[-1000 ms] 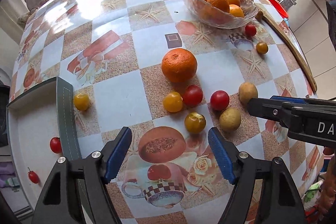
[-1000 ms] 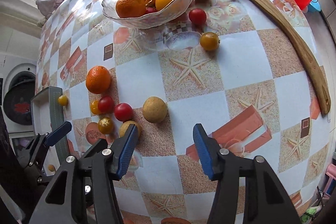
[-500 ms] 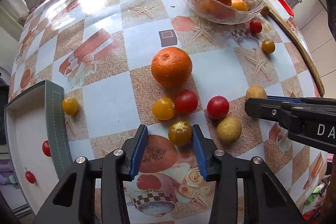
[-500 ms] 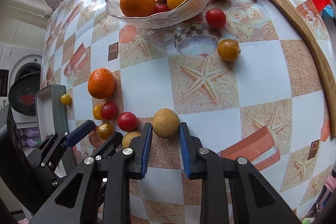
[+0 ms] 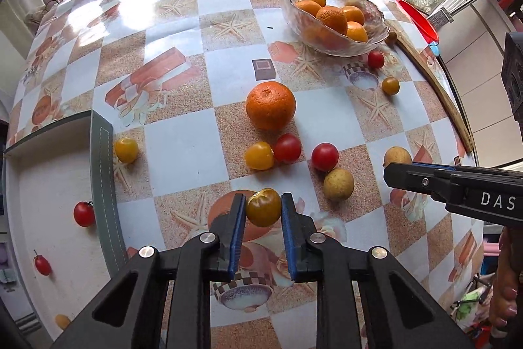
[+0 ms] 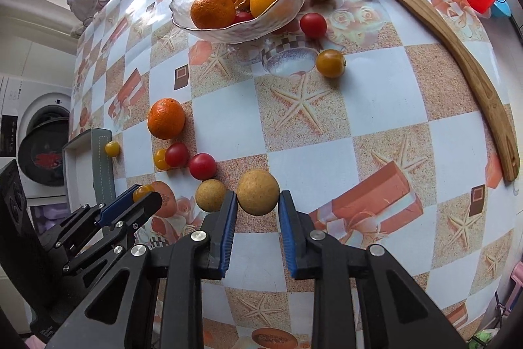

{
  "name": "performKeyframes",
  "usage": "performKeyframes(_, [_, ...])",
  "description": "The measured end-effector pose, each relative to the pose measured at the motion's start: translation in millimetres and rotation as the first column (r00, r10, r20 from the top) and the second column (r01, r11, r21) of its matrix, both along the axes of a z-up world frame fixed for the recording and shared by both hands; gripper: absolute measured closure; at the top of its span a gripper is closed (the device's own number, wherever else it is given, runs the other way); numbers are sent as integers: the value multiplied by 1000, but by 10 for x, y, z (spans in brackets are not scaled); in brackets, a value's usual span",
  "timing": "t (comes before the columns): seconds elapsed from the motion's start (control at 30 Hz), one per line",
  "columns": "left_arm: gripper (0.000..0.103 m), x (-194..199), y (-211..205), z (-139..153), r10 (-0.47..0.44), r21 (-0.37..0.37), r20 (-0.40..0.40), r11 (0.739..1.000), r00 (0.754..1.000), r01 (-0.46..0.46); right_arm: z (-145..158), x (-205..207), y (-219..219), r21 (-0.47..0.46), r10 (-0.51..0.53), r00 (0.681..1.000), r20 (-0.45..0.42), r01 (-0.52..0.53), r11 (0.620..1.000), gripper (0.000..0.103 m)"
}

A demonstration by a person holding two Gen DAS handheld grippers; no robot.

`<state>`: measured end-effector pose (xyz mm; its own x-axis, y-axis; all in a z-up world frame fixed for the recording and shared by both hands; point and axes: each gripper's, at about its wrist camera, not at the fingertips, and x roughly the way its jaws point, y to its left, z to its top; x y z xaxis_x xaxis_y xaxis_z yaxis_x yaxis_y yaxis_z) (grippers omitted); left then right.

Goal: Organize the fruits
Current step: 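Grasp a yellow tomato with the left tool while the right tool grasps a brown potato, then carry the yellow tomato and potato over the tray and open both tools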

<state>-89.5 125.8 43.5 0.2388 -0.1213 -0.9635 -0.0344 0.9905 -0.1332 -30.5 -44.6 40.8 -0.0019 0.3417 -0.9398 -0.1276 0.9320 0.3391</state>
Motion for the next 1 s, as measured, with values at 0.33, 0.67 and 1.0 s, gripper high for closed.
performKeyframes(0.33, [80, -428, 384, 245, 59, -25, 41, 998, 997, -58, 183, -269, 340, -9, 47, 999, 27, -46, 999, 75])
performKeyframes(0.67, [80, -922, 1121, 343, 147, 10, 49, 989, 988, -148, 280, -643, 1171, -2, 160, 986, 39, -161, 987, 75])
performKeyframes(1.0, [80, -1270, 2000, 136, 274, 61, -3, 960, 962, -273, 230, -869, 2130, 5, 286, 958, 40, -286, 958, 75])
